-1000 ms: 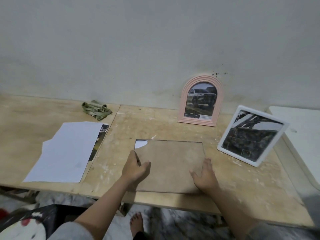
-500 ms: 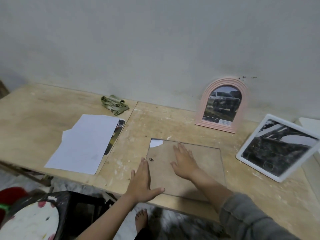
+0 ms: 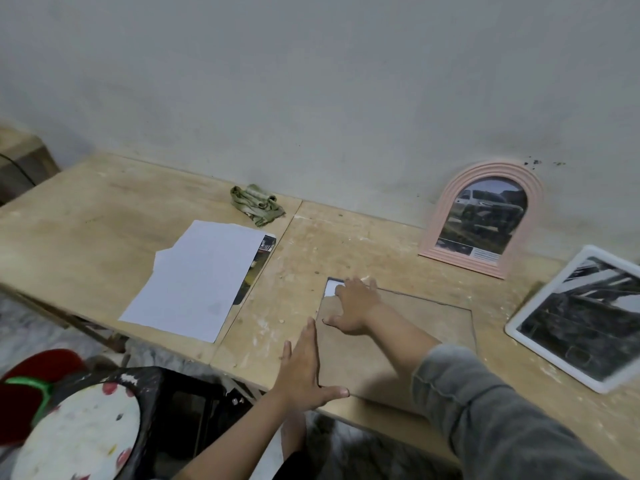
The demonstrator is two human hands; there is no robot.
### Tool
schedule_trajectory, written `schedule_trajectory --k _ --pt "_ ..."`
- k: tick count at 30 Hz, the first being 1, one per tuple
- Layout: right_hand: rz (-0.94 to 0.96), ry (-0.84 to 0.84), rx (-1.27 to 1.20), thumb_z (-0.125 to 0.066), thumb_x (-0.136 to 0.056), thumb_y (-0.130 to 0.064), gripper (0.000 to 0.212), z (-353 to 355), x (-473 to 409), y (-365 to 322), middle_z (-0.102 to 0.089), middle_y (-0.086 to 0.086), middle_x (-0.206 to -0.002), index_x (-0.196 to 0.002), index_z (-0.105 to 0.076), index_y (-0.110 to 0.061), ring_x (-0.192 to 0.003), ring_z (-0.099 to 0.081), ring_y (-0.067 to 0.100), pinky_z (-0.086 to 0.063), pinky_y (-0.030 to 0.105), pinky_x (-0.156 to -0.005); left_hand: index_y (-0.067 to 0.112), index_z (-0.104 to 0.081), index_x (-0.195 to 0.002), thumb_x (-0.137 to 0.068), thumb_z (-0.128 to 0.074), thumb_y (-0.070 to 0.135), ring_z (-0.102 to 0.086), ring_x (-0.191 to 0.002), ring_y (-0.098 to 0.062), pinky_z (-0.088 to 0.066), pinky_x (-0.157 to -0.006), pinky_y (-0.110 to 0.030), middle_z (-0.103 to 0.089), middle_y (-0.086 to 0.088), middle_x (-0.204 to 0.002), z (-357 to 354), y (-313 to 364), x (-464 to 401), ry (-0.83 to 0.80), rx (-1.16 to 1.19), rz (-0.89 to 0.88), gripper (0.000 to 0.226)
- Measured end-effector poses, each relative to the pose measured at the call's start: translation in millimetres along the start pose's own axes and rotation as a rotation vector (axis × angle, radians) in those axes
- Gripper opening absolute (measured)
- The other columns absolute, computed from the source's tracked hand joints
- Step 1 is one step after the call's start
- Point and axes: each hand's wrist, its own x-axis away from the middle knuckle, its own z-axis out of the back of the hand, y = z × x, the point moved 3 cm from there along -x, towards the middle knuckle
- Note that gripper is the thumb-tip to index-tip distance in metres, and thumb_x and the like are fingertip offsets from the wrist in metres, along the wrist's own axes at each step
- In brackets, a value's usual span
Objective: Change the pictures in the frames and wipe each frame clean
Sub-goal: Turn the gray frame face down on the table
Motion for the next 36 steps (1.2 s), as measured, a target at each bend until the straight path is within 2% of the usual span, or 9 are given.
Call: schedule_trajectory --k 5,10,20,24,27,29,31,33,36 --pt "-0.051 -0.032 -0.017 -0.056 -0.076 -0.059 0.056 16 -5 -9 -0.053 0.007 -0.122 -0.11 -0.051 -0.015 -0.123 -0.04 0.029 -0.014 0.057 -0.11 0.013 0.025 -0.147 -0.061 -0.06 0.081 0.011 -0.147 -0.01 0.012 -0.115 -0.046 0.023 0.012 -0.152 0 0 3 0.022 0.027 -0.008 0.139" --pt "-0.083 -0.033 -0.087 -0.051 -0.072 -0.039 0.053 26 -7 -6 -0.057 0.003 -0.104 -0.118 -0.047 -0.015 -0.111 -0.05 0.028 -0.003 0.058 -0.113 0.012 0.024 -0.148 -0.061 -0.063 0.079 0.011 -0.147 -0.012 0.016 -0.113 -0.044 0.021 0.013 -0.153 0 1 3 0.014 0.031 0.002 0.139" --pt "-0.09 -0.087 -0.09 -0.051 -0.07 -0.027 0.047 36 -6 -7 -0.058 0.002 -0.095 -0.114 -0.045 -0.014 -0.11 -0.051 0.029 0.006 0.061 -0.111 0.017 0.021 -0.149 -0.056 -0.066 0.078 0.004 -0.148 -0.012 0.012 -0.116 -0.046 0.01 0.009 -0.16 1 1 3 0.013 0.069 0.032 0.142" --pt "-0.084 -0.109 -0.169 -0.05 -0.069 -0.028 0.027 42 -4 -7 -0.056 0.004 -0.094 -0.094 -0.044 -0.019 -0.121 -0.038 0.031 0.009 0.065 -0.108 0.019 0.018 -0.15 -0.055 -0.068 0.077 0.002 -0.148 -0.012 0.012 -0.116 -0.046 0.006 0.009 -0.161 2 2 2 0.019 0.08 0.046 0.141" --pt "-0.087 -0.136 -0.184 -0.053 -0.068 -0.028 0.031 39 -3 -1 -0.056 0.007 -0.098 -0.097 -0.045 -0.018 -0.125 -0.032 0.033 0.009 0.067 -0.106 0.023 0.014 -0.151 -0.054 -0.068 0.077 0.002 -0.148 -0.012 0.011 -0.116 -0.049 0.003 0.009 -0.161 1 1 1 0.03 0.096 0.034 0.138" --pt "-0.066 -0.096 -0.193 -0.054 -0.071 -0.032 0.037 33 -1 1 -0.055 0.008 -0.11 -0.104 -0.044 -0.018 -0.133 -0.025 0.033 0.011 0.066 -0.107 0.025 0.01 -0.151 -0.054 -0.067 0.078 0.001 -0.148 -0.012 0.01 -0.115 -0.051 0.003 0.009 -0.161 1 1 1 0.032 0.096 0.027 0.136" --pt "-0.027 0.02 -0.255 -0.056 -0.076 -0.041 0.035 25 2 3 -0.047 0.008 -0.131 -0.103 -0.043 -0.021 -0.143 -0.011 0.03 0.012 0.065 -0.106 0.028 0.003 -0.151 -0.053 -0.065 0.081 -0.001 -0.148 -0.013 0.009 -0.115 -0.052 0.002 0.008 -0.161 1 0 1 0.043 0.115 0.021 0.131" --pt "-0.008 0.191 -0.336 -0.056 -0.079 -0.052 0.039 15 11 7 -0.024 0.006 -0.153 -0.107 -0.045 -0.026 -0.146 0.002 0.026 0.013 0.063 -0.106 0.032 -0.007 -0.149 -0.052 -0.062 0.084 -0.002 -0.149 -0.014 0.007 -0.114 -0.054 0.003 0.007 -0.161 -1 0 1 0.046 0.127 0.004 0.123" --pt "-0.082 0.449 -0.429 -0.055 -0.082 -0.05 0.046 -7 38 18 -0.002 0.001 -0.16 -0.123 -0.045 -0.031 -0.146 0.007 0.023 0.009 0.058 -0.11 0.032 -0.018 -0.146 -0.058 -0.065 0.079 0.0 -0.148 -0.014 0.009 -0.113 -0.055 0.01 0.007 -0.161 -3 0 0 0.034 0.089 -0.007 0.111"
